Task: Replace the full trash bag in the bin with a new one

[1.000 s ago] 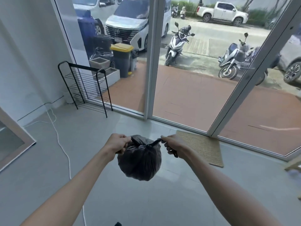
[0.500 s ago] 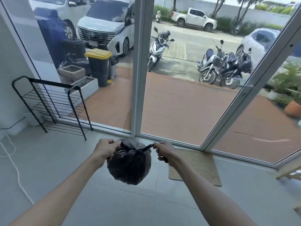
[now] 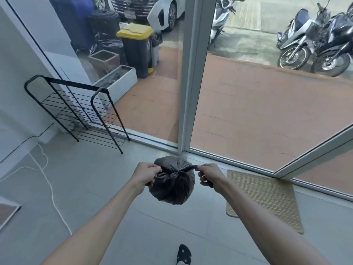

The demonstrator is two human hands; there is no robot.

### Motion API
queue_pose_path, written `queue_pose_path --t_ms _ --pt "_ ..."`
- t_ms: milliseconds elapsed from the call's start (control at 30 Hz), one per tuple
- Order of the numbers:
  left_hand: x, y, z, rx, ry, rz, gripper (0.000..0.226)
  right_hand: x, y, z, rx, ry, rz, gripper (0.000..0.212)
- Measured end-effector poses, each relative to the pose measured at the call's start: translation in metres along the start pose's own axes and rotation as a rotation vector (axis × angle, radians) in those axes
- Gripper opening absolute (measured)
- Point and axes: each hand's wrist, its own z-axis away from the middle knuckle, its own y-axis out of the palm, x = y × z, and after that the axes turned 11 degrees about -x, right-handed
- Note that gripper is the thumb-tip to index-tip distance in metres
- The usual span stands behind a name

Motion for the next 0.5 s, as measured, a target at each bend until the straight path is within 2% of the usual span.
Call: queue_pose_path --t_ms 133,300,400,500 --pt "-0.002 0.017 -0.055 -0.076 -0.025 -0.042 0.024 0.009 0.020 -0.053 -0.053 0.047 -0.006 0.010" --pt "-0.010 0.039 -0.130 -0.106 -0.036 -0.065 0.035 0.017 0.047 -0.124 -0.146 0.087 -0.036 0.022" --pt "-0.007 0.052 -0.183 -0.073 -0.061 -0.068 0.041 0.019 0.067 -0.169 -0.200 0.135 -0.048 0.026" --pt "-0.003 0.063 -0.229 -0.034 -0.102 -0.089 0.035 0.017 0.083 -0.204 -0.213 0.178 -0.055 0.022"
